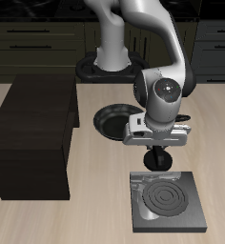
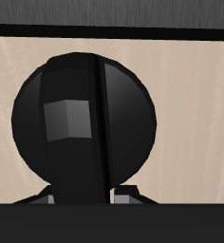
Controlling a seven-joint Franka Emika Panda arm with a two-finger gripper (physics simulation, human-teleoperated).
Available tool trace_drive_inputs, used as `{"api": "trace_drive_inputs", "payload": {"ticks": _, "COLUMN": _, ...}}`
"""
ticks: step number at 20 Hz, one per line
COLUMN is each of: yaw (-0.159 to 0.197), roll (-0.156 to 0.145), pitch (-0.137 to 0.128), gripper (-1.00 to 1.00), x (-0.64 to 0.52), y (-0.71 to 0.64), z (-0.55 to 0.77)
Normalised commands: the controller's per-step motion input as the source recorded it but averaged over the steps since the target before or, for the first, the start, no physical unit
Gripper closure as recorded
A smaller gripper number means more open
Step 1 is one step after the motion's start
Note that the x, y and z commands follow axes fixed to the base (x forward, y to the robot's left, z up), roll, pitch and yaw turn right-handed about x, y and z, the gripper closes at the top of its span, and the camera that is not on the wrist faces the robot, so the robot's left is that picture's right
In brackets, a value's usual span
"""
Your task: Turn on the flat stove
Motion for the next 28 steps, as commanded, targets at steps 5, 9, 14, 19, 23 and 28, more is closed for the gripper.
{"api": "trace_drive_inputs", "payload": {"ticks": 5, "yaw": 0.044, "roll": -0.056, "pitch": -0.049, "gripper": 1.0, "x": -0.05, "y": -0.35, "z": 0.18}}
{"api": "trace_drive_inputs", "payload": {"ticks": 9, "yaw": 0.044, "roll": -0.037, "pitch": -0.046, "gripper": 1.0, "x": -0.08, "y": -0.2, "z": 0.15}}
{"api": "trace_drive_inputs", "payload": {"ticks": 14, "yaw": 0.06, "roll": -0.046, "pitch": -0.068, "gripper": 1.0, "x": -0.07, "y": -0.33, "z": 0.32}}
{"api": "trace_drive_inputs", "payload": {"ticks": 19, "yaw": 0.041, "roll": -0.045, "pitch": -0.062, "gripper": 1.0, "x": -0.06, "y": -0.28, "z": 0.31}}
{"api": "trace_drive_inputs", "payload": {"ticks": 23, "yaw": 0.037, "roll": -0.027, "pitch": -0.048, "gripper": 1.0, "x": -0.01, "y": -0.15, "z": 0.2}}
{"api": "trace_drive_inputs", "payload": {"ticks": 28, "yaw": 0.026, "roll": -0.04, "pitch": -0.033, "gripper": 1.0, "x": -0.05, "y": -0.21, "z": 0.16}}
